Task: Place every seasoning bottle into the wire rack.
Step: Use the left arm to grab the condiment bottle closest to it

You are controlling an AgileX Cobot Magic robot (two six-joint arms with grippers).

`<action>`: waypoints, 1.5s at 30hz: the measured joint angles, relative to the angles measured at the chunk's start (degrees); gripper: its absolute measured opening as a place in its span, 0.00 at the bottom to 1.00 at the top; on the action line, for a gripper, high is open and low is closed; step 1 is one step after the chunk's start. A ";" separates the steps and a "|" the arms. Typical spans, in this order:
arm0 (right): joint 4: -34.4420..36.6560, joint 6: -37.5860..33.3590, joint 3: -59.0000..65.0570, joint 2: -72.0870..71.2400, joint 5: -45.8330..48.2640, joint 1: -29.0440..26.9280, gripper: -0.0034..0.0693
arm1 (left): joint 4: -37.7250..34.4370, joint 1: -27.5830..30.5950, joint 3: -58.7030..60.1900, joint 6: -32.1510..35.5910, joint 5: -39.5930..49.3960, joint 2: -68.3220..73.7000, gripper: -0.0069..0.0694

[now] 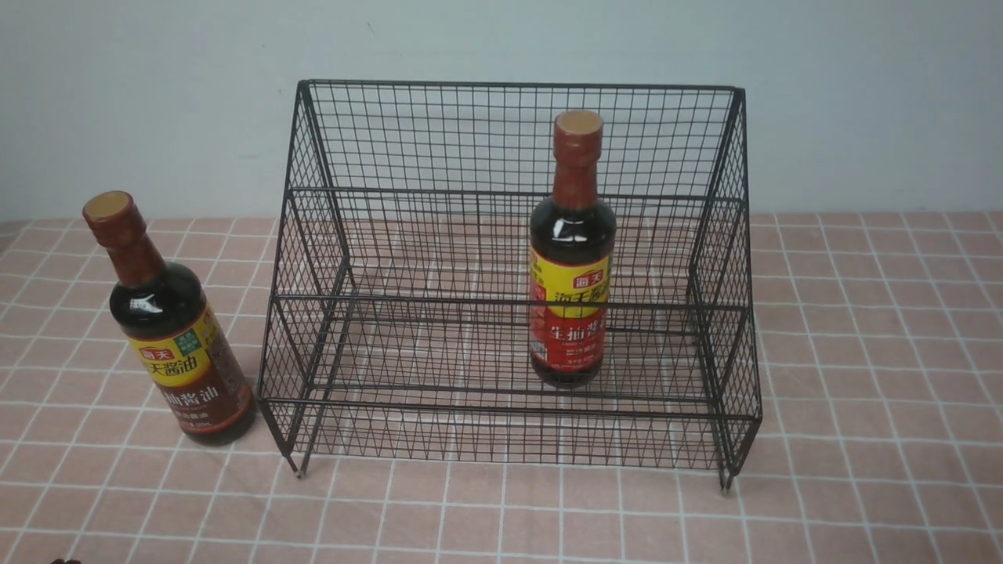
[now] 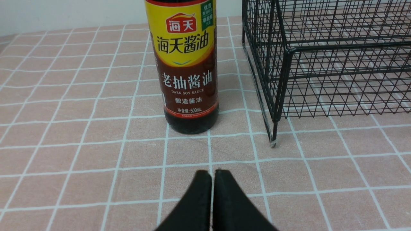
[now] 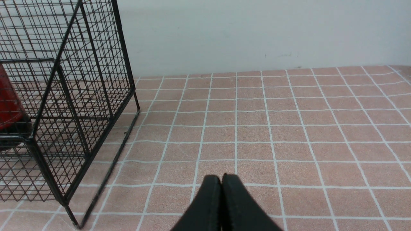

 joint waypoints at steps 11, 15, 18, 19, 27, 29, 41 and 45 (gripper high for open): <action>0.00 -0.29 0.00 0.00 0.00 0.00 0.03 | 2.83 0.00 0.00 0.00 0.00 0.00 0.08; 0.00 -0.38 0.00 0.00 0.05 0.00 0.03 | 3.41 0.00 0.13 -0.20 -1.49 0.00 0.08; 0.00 -0.43 0.00 0.00 0.05 0.00 0.03 | -0.11 0.00 0.20 -1.97 -7.88 0.00 0.08; 0.00 -0.43 0.00 0.00 0.05 0.00 0.03 | -1.65 0.00 0.20 -2.40 -10.85 0.00 0.08; 0.00 -0.43 0.00 0.00 0.05 0.00 0.03 | -6.24 0.00 0.20 -3.11 -30.22 0.00 0.08; 0.00 -0.43 0.00 0.00 0.05 0.00 0.03 | -6.37 0.00 0.20 -3.11 -34.44 0.00 0.08; 0.00 -0.43 0.00 0.00 0.05 0.00 0.03 | -10.64 0.00 -6.77 0.20 -46.29 12.41 0.08; 0.00 -0.43 0.00 0.00 0.05 0.00 0.03 | -9.99 0.00 -14.32 1.04 -46.17 27.87 0.08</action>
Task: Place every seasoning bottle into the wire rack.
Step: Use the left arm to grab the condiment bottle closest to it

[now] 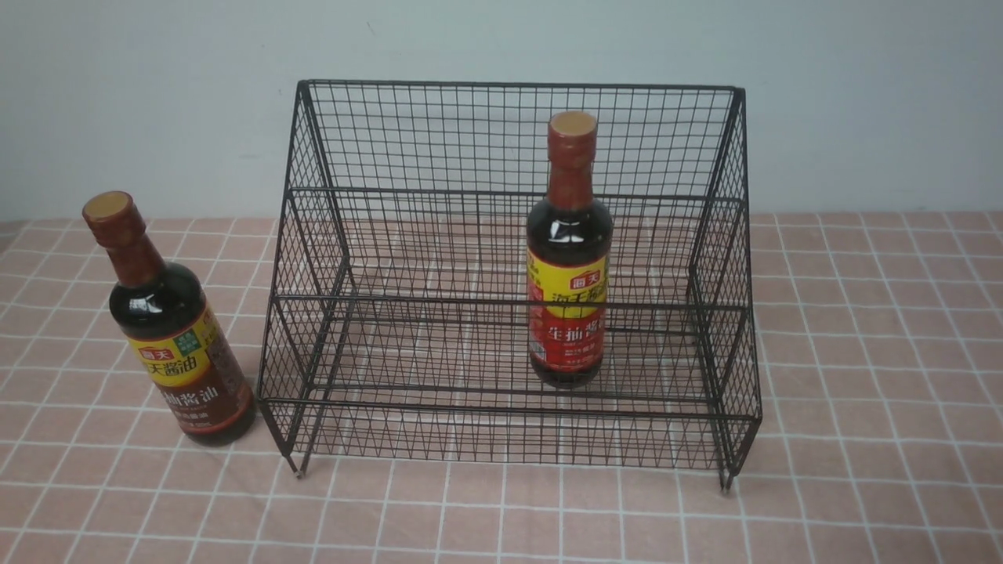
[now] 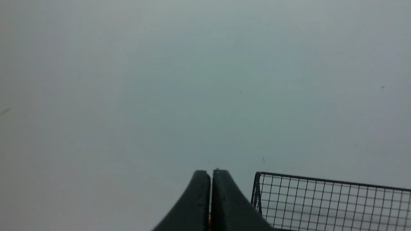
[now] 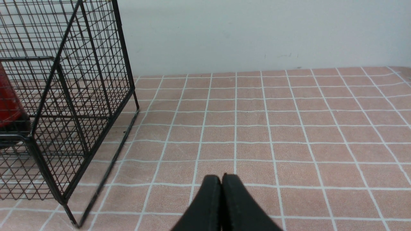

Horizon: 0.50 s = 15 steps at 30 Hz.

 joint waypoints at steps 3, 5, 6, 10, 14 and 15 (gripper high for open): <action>0.00 -0.02 0.00 0.00 0.00 0.00 0.03 | 0.18 0.00 -4.74 0.00 0.11 9.42 0.10; 0.00 -0.02 0.00 0.00 0.00 0.00 0.03 | 0.22 0.00 -7.27 0.00 0.16 13.70 0.12; 0.00 -0.02 0.00 0.00 0.00 0.00 0.03 | 0.22 0.00 -9.41 0.00 0.16 17.69 0.15; 0.00 -0.02 0.00 0.00 0.00 0.00 0.03 | 0.22 0.00 -13.59 0.00 0.28 25.50 0.28; 0.00 -0.02 0.00 0.00 0.00 0.00 0.03 | 0.22 0.00 -17.82 -1.11 0.28 33.03 0.52; 0.00 -0.02 0.00 0.00 0.00 0.00 0.03 | 0.28 0.00 -18.39 -1.35 0.17 34.32 0.58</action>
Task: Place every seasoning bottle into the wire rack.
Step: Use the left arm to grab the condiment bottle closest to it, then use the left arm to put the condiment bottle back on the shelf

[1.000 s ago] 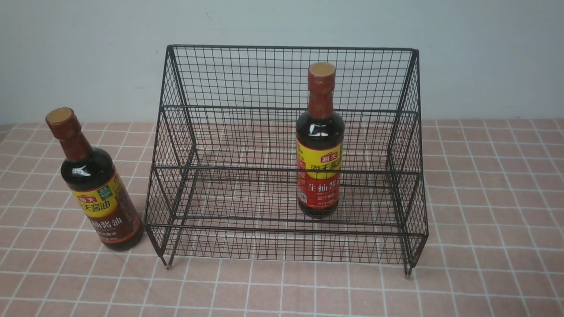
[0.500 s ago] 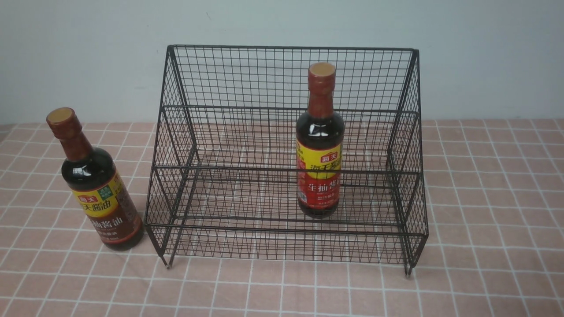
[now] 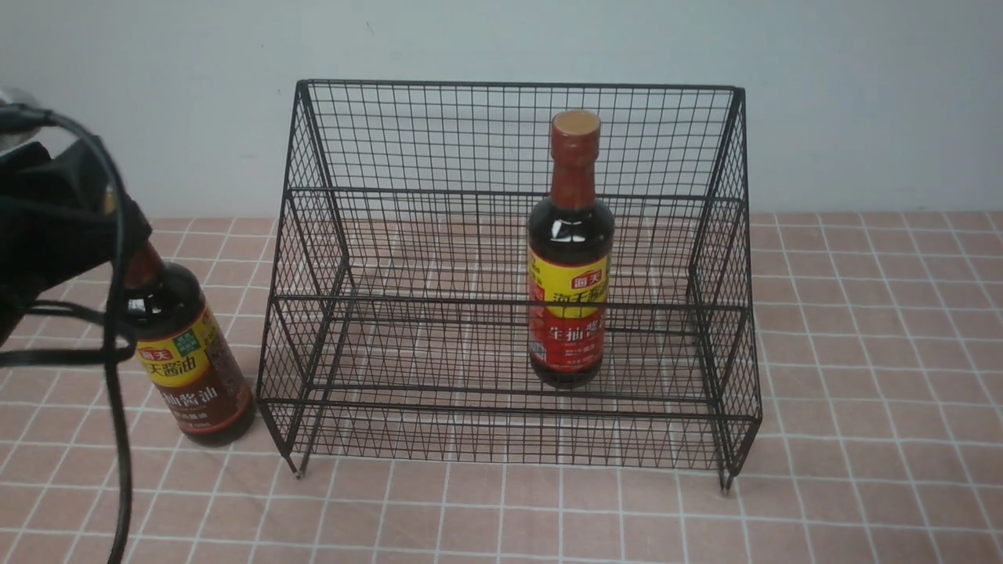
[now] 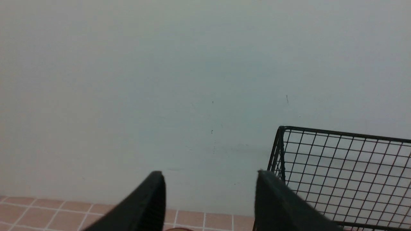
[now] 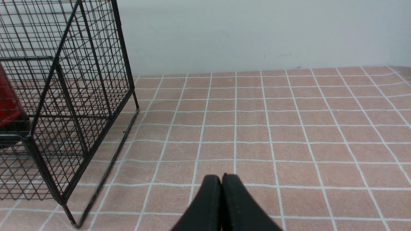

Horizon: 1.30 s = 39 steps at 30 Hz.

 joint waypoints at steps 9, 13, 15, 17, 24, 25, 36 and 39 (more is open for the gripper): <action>0.00 0.00 0.00 0.00 0.00 0.00 0.03 | -0.05 0.00 -0.92 -0.10 -1.85 9.34 0.89; 0.00 0.00 0.00 0.00 0.00 0.00 0.03 | -1.43 0.00 -0.92 0.01 -2.98 13.23 0.88; 0.00 0.00 0.00 0.00 0.00 0.00 0.03 | -1.68 0.00 -0.98 0.01 -3.53 14.60 0.86; 0.00 0.00 0.00 0.00 0.00 0.00 0.03 | -1.77 0.00 -0.98 0.01 -4.16 15.67 0.84; 0.00 0.00 0.00 0.00 0.00 0.00 0.03 | -1.41 0.09 -0.98 0.92 -4.44 17.82 0.42; 0.00 0.00 0.00 0.00 0.00 0.00 0.03 | -0.66 0.09 -0.98 0.93 -4.29 17.75 0.43; 0.00 0.00 0.00 0.00 0.00 0.00 0.03 | 14.57 -0.01 -13.95 -0.16 8.67 0.96 0.43; 0.00 0.00 0.00 0.00 0.00 0.00 0.03 | 15.17 -0.01 -17.80 -1.23 8.99 -1.53 0.42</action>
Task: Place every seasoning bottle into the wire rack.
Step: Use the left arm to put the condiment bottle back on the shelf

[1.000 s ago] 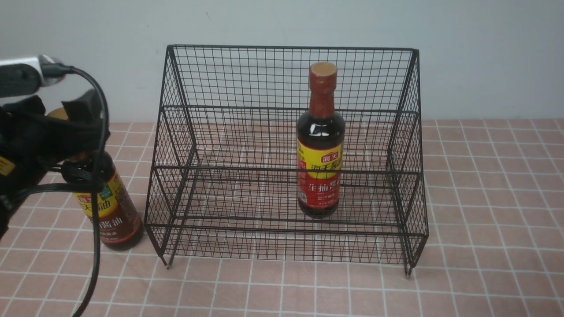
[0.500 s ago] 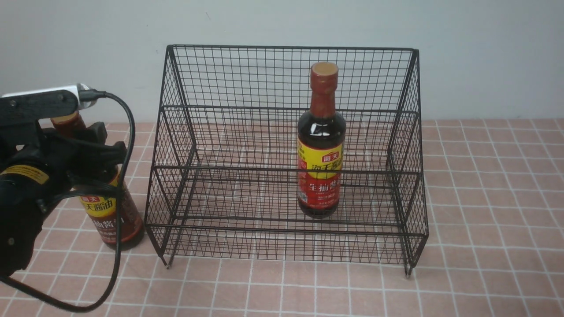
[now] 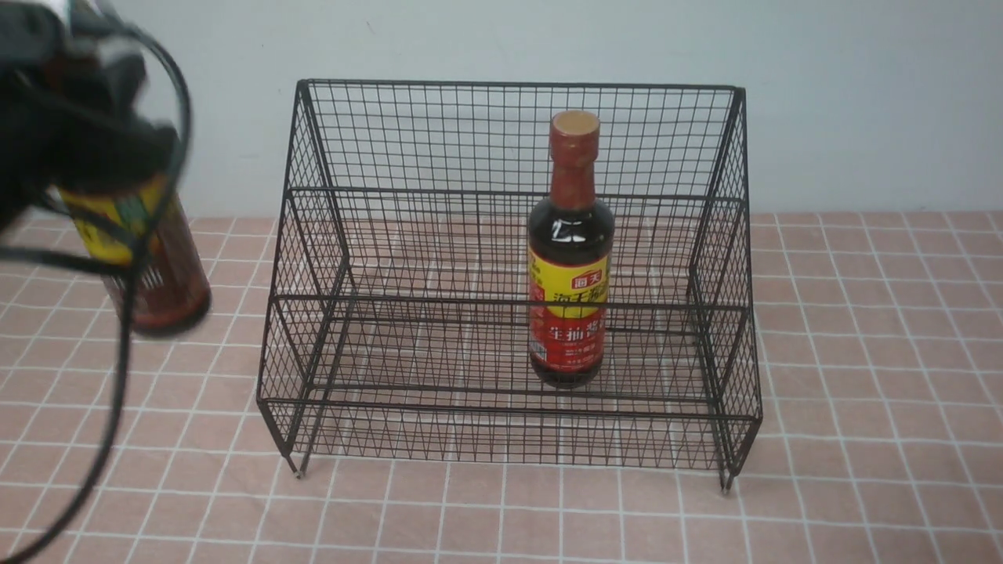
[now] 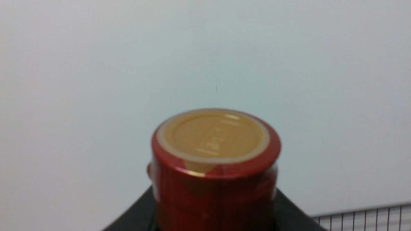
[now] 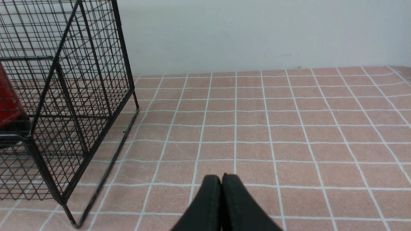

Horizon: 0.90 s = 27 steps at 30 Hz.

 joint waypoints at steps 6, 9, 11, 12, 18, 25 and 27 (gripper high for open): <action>0.00 0.00 0.00 0.00 0.00 0.00 0.03 | 0.43 -1.28 -4.38 -6.33 -0.05 -0.65 0.42; 0.00 0.00 0.00 0.00 0.00 0.00 0.03 | 1.17 -3.06 -4.64 -9.76 -0.05 -0.41 0.42; 0.00 0.00 0.00 0.00 0.00 0.00 0.03 | 3.72 -5.91 -4.75 -12.98 -0.18 0.85 0.42; 0.00 0.00 0.00 0.00 0.00 0.00 0.03 | 4.86 -6.93 -4.75 -13.61 -0.23 1.52 0.42; 0.00 0.00 0.00 0.00 0.00 0.00 0.03 | 11.53 -12.39 -4.81 -14.41 -5.60 9.03 0.42; 0.00 0.00 0.00 0.00 0.00 0.00 0.03 | 12.81 -13.81 -5.65 -15.03 -12.62 17.41 0.42; 0.00 0.00 0.00 0.00 0.00 0.00 0.03 | 13.04 -13.81 -5.64 -14.94 -11.90 18.96 0.42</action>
